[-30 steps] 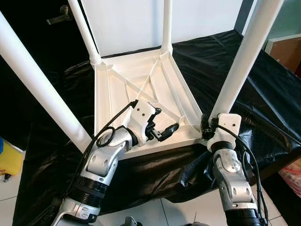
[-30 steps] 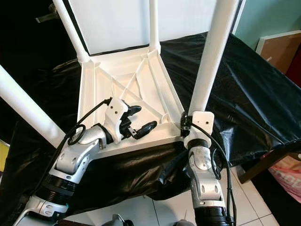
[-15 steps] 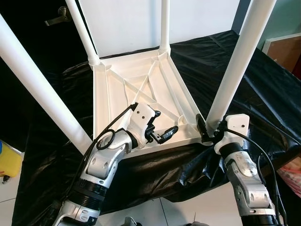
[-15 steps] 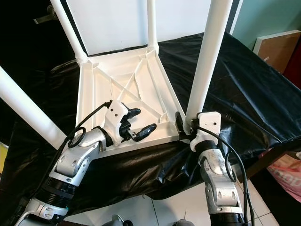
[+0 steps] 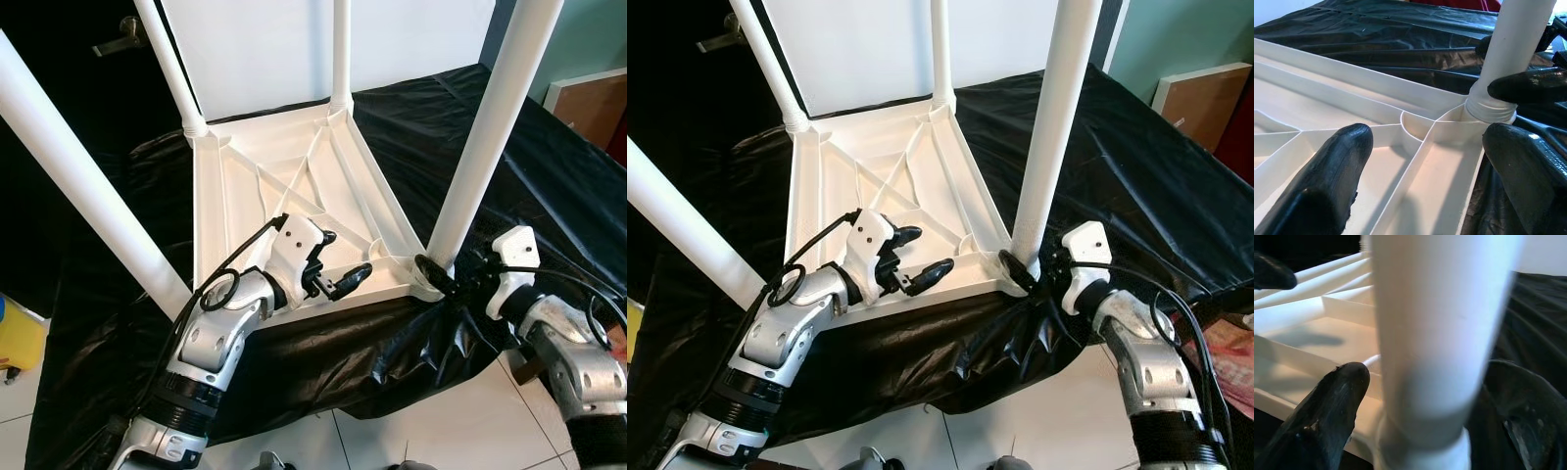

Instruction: Building children table

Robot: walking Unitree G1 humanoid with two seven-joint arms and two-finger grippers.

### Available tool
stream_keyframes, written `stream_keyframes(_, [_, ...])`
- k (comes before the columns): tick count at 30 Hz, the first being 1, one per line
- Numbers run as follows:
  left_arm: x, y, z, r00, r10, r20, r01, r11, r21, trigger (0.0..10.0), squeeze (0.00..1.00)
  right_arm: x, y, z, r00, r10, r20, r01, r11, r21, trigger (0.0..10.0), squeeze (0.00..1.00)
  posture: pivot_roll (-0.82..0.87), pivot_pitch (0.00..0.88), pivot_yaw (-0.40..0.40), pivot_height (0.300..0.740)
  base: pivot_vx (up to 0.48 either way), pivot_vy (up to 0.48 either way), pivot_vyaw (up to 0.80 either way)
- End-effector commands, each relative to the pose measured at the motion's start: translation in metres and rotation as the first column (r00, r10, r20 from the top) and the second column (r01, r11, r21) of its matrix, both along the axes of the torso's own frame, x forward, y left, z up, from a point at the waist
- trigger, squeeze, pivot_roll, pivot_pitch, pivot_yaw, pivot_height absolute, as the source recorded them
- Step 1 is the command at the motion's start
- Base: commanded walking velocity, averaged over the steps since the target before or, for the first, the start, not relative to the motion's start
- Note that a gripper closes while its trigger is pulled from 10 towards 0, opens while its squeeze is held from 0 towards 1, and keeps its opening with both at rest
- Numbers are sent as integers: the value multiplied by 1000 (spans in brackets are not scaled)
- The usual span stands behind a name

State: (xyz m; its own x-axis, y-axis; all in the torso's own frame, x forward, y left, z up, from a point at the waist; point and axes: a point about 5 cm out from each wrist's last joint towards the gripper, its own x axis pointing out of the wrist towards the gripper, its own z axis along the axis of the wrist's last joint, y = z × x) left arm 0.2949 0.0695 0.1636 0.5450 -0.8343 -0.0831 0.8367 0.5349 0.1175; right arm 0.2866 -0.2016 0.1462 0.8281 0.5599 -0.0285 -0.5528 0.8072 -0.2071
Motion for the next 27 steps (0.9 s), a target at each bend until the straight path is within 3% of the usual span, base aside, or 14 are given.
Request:
stream_keyframes(1, [0, 1, 1, 1000, -11, -1, 11, 1000, 13, 10000, 0, 2, 3, -5, 999, 44, -21, -44, 998, -37, 10000, 0, -120, 67, 78, 740, 0, 0, 0])
stream_keyframes(11, [2, 1, 3, 1000, -12, 5, 12, 1000, 19, 10000, 0, 20, 14, -5, 988, 151, -41, -155, 979, -130, 10000, 0, -109, 57, 78, 740, 0, 0, 0])
stream_keyframes(12, [2, 2, 3, 1000, -10, 7, 10, 1000, 20, 10000, 0, 22, 15, -4, 986, 162, -37, -165, 976, -143, 8275, 0, -108, 57, 78, 740, 0, 0, 0])
stream_keyframes(14, [2, 2, 3, 1000, -10, 7, 10, 1000, 20, 10000, 0, 22, 15, -4, 986, 162, -37, -165, 976, -143, 8275, 0, -108, 57, 78, 740, 0, 0, 0])
stream_keyframes(15, [1, 3, 3, 1000, -7, 8, 7, 1000, 20, 10000, 0, 23, 14, -4, 985, 169, -38, -173, 973, -152, 1255, 0, -101, 58, 69, 740, 0, 0, 0])
stream_keyframes(18, [1, 3, 3, 1000, -7, 8, 7, 1000, 20, 10000, 0, 23, 14, -4, 985, 169, -38, -173, 973, -152, 1255, 0, -101, 58, 69, 740, 0, 0, 0])
stream_keyframes(19, [1, 3, 3, 1000, -2, 7, 2, 1000, 19, 10000, 0, 22, 12, -5, 985, 169, -44, -174, 973, -154, 0, 0, -99, 59, 64, 740, 0, 0, 0])
stream_keyframes(24, [-1, 3, 2, 1000, 3, 3, -3, 1000, 17, 10000, 0, 19, 6, -12, 986, 150, -68, -160, 975, -158, 0, 0, -100, 61, 61, 740, 0, 0, 0])
stream_keyframes(25, [-1, 3, 2, 1000, 3, 2, -3, 1000, 17, 10000, 0, 17, 4, -15, 988, 134, -76, -144, 977, -160, 10000, 0, -101, 61, 60, 740, 0, 0, 0])
stream_keyframes(27, [-2, 3, 1, 1000, 2, 0, -2, 1000, 17, 10000, 0, 17, 4, -17, 990, 115, -84, -126, 982, -143, 10000, 0, -101, 62, 60, 740, 0, 0, 0])
